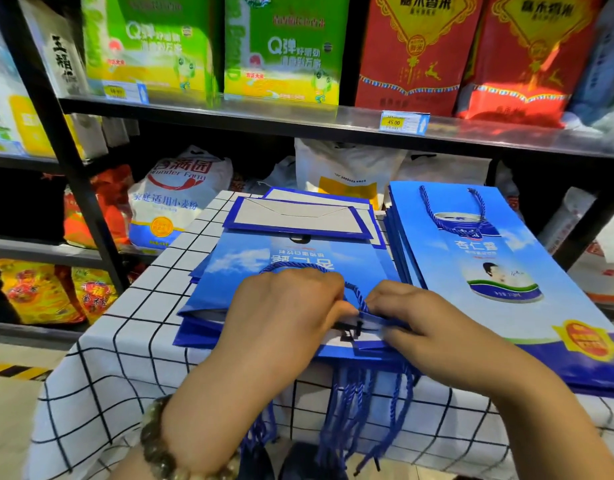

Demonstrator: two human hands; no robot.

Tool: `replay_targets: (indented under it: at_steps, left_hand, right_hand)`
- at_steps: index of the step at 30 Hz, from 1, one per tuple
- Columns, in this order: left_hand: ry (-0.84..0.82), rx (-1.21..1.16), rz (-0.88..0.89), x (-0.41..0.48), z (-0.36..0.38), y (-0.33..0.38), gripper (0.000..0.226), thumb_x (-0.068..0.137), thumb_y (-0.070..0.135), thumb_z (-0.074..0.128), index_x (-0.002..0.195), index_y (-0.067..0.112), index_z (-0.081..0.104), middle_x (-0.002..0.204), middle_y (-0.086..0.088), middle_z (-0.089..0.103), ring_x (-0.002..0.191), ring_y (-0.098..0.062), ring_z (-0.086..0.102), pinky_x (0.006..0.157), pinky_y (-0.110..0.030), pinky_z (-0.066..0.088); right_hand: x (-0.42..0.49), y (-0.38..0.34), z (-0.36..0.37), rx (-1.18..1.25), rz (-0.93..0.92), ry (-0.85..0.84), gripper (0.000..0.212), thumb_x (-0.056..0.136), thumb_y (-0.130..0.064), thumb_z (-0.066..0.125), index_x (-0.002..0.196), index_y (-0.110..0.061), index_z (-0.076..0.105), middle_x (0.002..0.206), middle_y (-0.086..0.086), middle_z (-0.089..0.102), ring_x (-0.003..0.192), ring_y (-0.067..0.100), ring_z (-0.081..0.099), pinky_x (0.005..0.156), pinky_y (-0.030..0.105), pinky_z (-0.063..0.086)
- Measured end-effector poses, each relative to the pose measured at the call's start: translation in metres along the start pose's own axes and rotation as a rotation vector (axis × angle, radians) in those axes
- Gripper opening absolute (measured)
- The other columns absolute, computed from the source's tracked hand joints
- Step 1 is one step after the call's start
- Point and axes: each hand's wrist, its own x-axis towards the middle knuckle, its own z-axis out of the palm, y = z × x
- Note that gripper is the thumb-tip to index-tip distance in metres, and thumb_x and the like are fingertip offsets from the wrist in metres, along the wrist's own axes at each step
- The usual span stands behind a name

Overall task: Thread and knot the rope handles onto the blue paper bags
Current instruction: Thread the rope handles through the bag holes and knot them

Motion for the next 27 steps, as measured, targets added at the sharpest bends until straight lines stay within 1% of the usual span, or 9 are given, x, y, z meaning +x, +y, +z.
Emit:
replay_targets:
  at_steps: [3, 6, 9, 12, 14, 18, 20, 22, 27]
  left_hand:
    - [0.149, -0.033, -0.007, -0.008, 0.010, 0.008, 0.019, 0.075, 0.041, 0.059, 0.065, 0.025, 0.053, 0.067, 0.011, 0.058, 0.060, -0.016, 0.058, 0.057, -0.023, 0.031]
    - [0.146, -0.053, -0.034, -0.020, 0.026, 0.018, 0.032, 0.074, 0.044, 0.049, 0.059, 0.023, 0.067, 0.074, 0.008, 0.067, 0.070, -0.018, 0.062, 0.074, -0.030, 0.033]
    - [0.042, 0.042, -0.103, -0.019, 0.032, 0.026, 0.041, 0.071, 0.049, 0.046, 0.054, 0.021, 0.069, 0.072, 0.004, 0.069, 0.073, -0.021, 0.064, 0.077, -0.035, 0.029]
    - [0.043, 0.097, -0.072, -0.015, 0.036, 0.029, 0.024, 0.054, 0.040, 0.078, 0.051, 0.018, 0.067, 0.062, 0.002, 0.067, 0.069, -0.024, 0.064, 0.078, -0.036, 0.036]
    - [0.047, 0.088, -0.038, -0.016, 0.038, 0.029, 0.026, 0.042, 0.028, 0.086, 0.054, 0.017, 0.066, 0.061, 0.002, 0.065, 0.063, -0.023, 0.063, 0.077, -0.035, 0.041]
    - [0.084, 0.035, 0.099, -0.020, 0.038, 0.022, 0.007, 0.061, 0.024, 0.065, 0.061, 0.017, 0.062, 0.059, 0.002, 0.058, 0.054, -0.020, 0.056, 0.072, -0.033, 0.039]
    - [-0.008, -0.003, 0.105, -0.022, 0.034, 0.021, 0.019, 0.072, 0.028, 0.049, 0.059, 0.021, 0.061, 0.057, 0.006, 0.057, 0.051, -0.016, 0.055, 0.062, -0.027, 0.046]
    - [-0.067, -0.085, 0.022, -0.022, 0.022, 0.022, 0.028, 0.080, 0.036, 0.041, 0.059, 0.024, 0.055, 0.055, 0.008, 0.055, 0.051, -0.013, 0.054, 0.052, -0.023, 0.042]
    - [-0.071, -0.256, -0.096, -0.003, 0.013, 0.018, 0.010, 0.094, 0.041, 0.036, 0.097, 0.032, 0.037, 0.085, 0.003, 0.062, 0.082, -0.019, 0.055, 0.067, -0.033, 0.040]
  right_hand:
    - [0.003, 0.001, 0.001, -0.050, -0.002, 0.022, 0.011, 0.091, -0.010, 0.048, 0.084, -0.012, 0.057, 0.087, -0.002, 0.050, 0.082, 0.013, 0.049, 0.080, 0.035, 0.042]
    - [0.002, 0.000, 0.000, -0.061, -0.027, 0.022, 0.014, 0.092, -0.012, 0.049, 0.082, -0.012, 0.058, 0.085, -0.003, 0.050, 0.081, 0.014, 0.051, 0.077, 0.037, 0.043]
    - [0.002, -0.001, 0.002, -0.059, -0.037, 0.027, 0.015, 0.092, -0.013, 0.049, 0.082, -0.014, 0.060, 0.083, -0.005, 0.050, 0.079, 0.013, 0.052, 0.076, 0.038, 0.044]
    - [0.001, 0.000, 0.005, -0.026, -0.029, 0.040, 0.015, 0.092, -0.014, 0.050, 0.080, -0.016, 0.059, 0.083, -0.004, 0.051, 0.078, 0.015, 0.052, 0.075, 0.041, 0.044]
    - [0.000, 0.001, 0.007, -0.001, -0.017, 0.074, 0.015, 0.091, -0.016, 0.052, 0.078, -0.018, 0.060, 0.083, -0.003, 0.053, 0.079, 0.015, 0.053, 0.075, 0.041, 0.045]
    - [-0.003, 0.007, 0.011, -0.009, 0.010, 0.180, 0.013, 0.089, -0.016, 0.055, 0.091, -0.017, 0.068, 0.089, -0.004, 0.060, 0.086, 0.013, 0.057, 0.078, 0.039, 0.046]
    - [-0.006, 0.010, 0.012, -0.006, 0.013, 0.215, 0.016, 0.088, -0.014, 0.057, 0.096, -0.020, 0.070, 0.091, -0.008, 0.061, 0.088, 0.010, 0.058, 0.080, 0.036, 0.047]
    - [-0.008, 0.009, 0.012, 0.007, 0.015, 0.215, 0.017, 0.086, -0.014, 0.060, 0.095, -0.023, 0.071, 0.089, -0.013, 0.061, 0.087, 0.006, 0.058, 0.079, 0.034, 0.048]
    - [-0.011, 0.004, 0.017, 0.128, 0.034, 0.331, 0.018, 0.072, -0.030, 0.060, 0.089, -0.031, 0.067, 0.078, -0.018, 0.065, 0.078, 0.004, 0.062, 0.073, 0.030, 0.050]
